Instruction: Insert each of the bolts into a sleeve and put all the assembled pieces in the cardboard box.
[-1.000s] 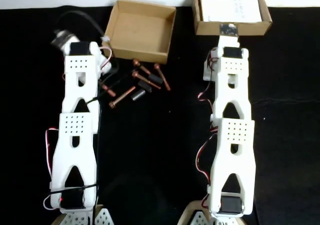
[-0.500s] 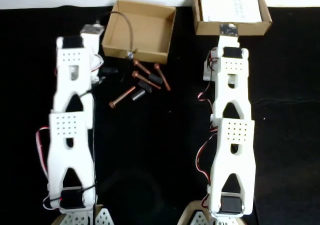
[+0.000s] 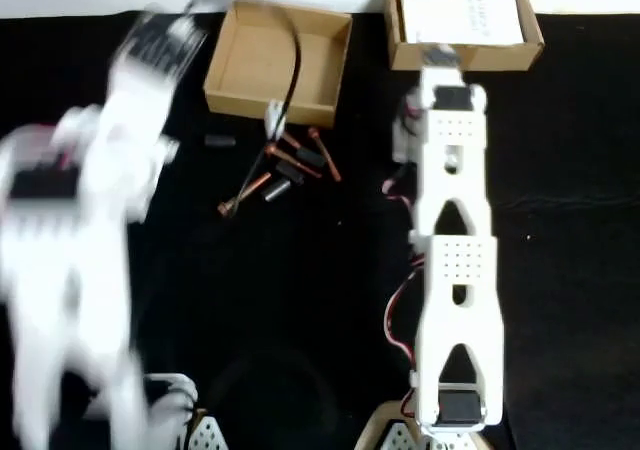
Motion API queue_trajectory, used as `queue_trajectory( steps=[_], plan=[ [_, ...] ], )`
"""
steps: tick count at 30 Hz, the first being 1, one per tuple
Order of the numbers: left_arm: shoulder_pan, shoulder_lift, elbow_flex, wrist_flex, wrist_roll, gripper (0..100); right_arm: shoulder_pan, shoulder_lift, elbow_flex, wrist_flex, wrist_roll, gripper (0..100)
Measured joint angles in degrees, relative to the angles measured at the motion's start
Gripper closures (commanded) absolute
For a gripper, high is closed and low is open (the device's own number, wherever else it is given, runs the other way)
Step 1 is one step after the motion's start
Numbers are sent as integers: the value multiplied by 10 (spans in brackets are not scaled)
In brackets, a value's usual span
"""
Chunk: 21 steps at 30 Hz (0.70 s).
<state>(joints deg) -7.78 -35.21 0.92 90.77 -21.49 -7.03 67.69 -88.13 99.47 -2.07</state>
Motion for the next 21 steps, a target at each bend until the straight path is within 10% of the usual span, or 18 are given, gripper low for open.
queue_trajectory(
  steps=[21],
  plan=[
    [-3, -137, 91, -44, 74, 991, -5, -501, -69, 13, 87, 991]
  ],
)
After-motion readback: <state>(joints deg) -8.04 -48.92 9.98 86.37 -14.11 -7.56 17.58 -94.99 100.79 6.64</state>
